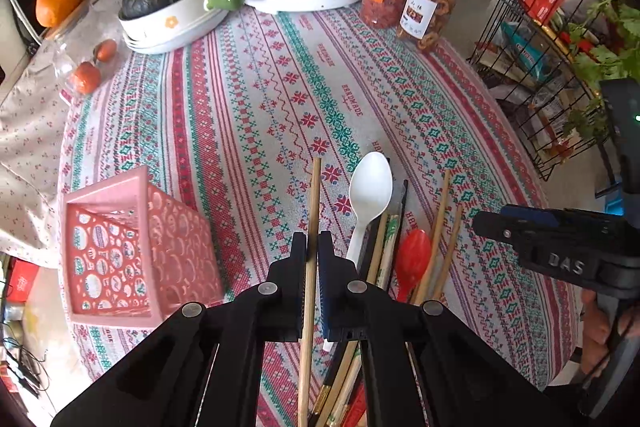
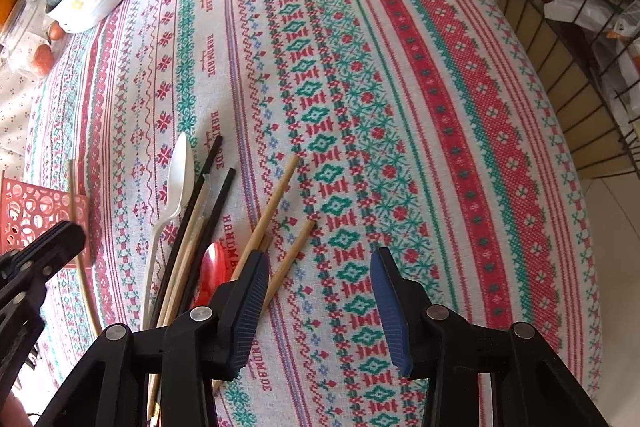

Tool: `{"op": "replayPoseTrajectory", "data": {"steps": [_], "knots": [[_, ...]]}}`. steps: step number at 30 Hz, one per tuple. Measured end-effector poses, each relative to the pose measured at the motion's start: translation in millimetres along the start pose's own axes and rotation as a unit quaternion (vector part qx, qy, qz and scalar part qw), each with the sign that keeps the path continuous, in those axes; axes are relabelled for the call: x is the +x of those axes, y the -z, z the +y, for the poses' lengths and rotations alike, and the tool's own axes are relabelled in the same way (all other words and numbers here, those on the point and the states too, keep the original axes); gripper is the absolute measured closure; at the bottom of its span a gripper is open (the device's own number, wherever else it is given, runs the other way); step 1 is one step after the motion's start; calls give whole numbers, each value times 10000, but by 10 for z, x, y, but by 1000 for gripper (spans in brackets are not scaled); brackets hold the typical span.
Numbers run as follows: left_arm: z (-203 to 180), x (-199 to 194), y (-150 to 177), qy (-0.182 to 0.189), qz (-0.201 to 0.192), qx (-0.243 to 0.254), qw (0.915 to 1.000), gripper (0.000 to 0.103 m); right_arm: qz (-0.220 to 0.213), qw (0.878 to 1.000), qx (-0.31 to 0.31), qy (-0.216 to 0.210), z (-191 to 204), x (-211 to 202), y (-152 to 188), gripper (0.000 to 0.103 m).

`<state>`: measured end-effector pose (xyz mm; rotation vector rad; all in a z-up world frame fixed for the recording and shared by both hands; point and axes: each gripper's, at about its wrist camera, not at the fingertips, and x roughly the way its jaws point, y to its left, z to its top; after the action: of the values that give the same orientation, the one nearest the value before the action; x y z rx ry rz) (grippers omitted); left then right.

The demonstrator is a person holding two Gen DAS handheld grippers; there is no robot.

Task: Organize utensils
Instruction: 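Grasp a wooden chopstick from the pile with the left tool while the right tool grasps another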

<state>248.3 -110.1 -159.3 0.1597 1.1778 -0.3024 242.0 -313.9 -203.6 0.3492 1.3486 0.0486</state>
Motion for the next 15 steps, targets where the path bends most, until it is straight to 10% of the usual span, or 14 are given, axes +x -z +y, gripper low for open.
{"op": "replayPoseTrajectory", "data": {"steps": [15], "knots": [[446, -976, 719, 241, -854, -284, 9957, 98, -13, 9988, 453, -181, 219, 356, -203, 85]]}}
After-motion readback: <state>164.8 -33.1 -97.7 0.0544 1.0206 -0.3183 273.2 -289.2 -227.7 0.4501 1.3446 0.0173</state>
